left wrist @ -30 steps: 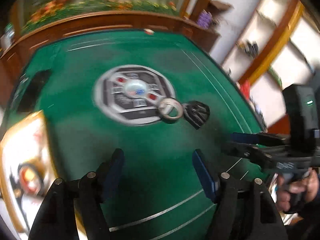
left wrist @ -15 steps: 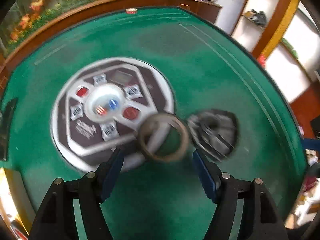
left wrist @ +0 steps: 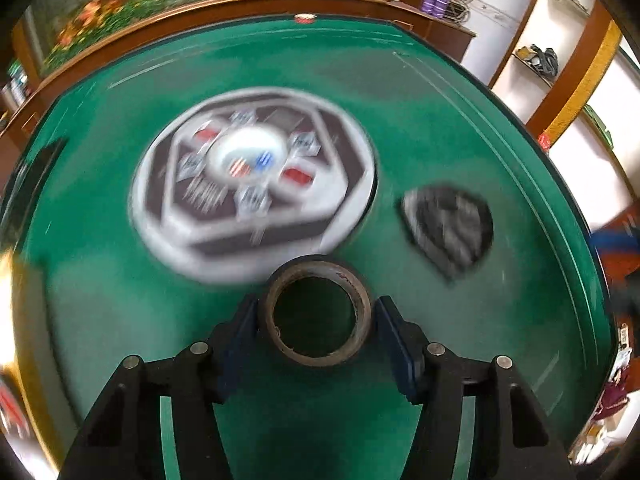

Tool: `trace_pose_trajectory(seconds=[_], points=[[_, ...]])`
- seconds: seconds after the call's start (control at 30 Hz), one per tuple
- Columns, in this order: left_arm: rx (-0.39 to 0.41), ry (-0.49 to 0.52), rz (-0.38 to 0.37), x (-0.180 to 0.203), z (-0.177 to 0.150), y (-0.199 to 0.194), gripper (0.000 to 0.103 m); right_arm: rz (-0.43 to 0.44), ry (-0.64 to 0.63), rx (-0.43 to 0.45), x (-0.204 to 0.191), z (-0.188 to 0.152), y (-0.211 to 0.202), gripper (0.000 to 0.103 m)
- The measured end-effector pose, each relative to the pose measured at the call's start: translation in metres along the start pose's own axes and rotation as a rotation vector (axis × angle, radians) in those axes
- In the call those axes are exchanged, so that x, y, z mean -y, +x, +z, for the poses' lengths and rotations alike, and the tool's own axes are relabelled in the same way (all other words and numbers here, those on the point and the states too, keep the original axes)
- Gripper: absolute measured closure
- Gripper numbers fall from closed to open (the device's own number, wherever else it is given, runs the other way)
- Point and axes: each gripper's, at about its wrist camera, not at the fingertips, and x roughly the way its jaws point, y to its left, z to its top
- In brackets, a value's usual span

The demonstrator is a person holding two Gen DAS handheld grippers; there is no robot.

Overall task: Organize rigid objects
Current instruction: 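Grasp the plain black tape roll with the left gripper while the right grasps the black cone part, then carry the tape roll and black cone part over the tray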

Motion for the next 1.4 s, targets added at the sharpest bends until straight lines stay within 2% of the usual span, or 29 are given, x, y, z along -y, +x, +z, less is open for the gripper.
trace_pose_trajectory(seconds=[0.23, 0.5, 0.57, 0.63, 0.7, 0.73, 0.77, 0.97, 1.1, 1.4], points=[[0.002, -0.085, 0.027, -0.009, -0.069, -0.032, 0.040, -0.018, -0.172, -0.050, -0.032, 0.046, 0.051, 0.021], [0.002, -0.110, 0.050, -0.012, -0.093, -0.043, 0.040, -0.132, -0.308, -0.147, -0.051, 0.069, 0.111, 0.021], [0.003, -0.116, 0.043, -0.015, -0.095, -0.043, 0.040, -0.161, -0.304, -0.166, -0.047, 0.070, 0.120, 0.021], [0.006, -0.118, 0.038, -0.017, -0.098, -0.045, 0.040, -0.155, -0.284, -0.186, -0.040, 0.069, 0.126, 0.021], [0.009, -0.116, 0.034, -0.018, -0.098, -0.044, 0.040, -0.148, -0.270, -0.179, -0.037, 0.068, 0.123, 0.027], [0.011, -0.114, 0.035, -0.018, -0.097, -0.044, 0.040, -0.149, -0.270, -0.177, -0.037, 0.067, 0.121, 0.038], [0.012, -0.109, 0.036, -0.018, -0.096, -0.043, 0.040, -0.150, -0.265, -0.177, -0.036, 0.066, 0.119, 0.039], [0.028, -0.082, 0.032, -0.015, -0.092, -0.044, 0.040, -0.102, -0.159, -0.186, -0.031, 0.044, 0.104, 0.039], [0.045, -0.065, 0.022, -0.014, -0.086, -0.049, 0.040, -0.063, -0.095, -0.161, -0.036, 0.024, 0.085, 0.039], [0.115, -0.037, 0.042, -0.025, -0.074, -0.081, 0.040, 0.001, -0.073, -0.095, -0.073, 0.011, 0.058, 0.039]])
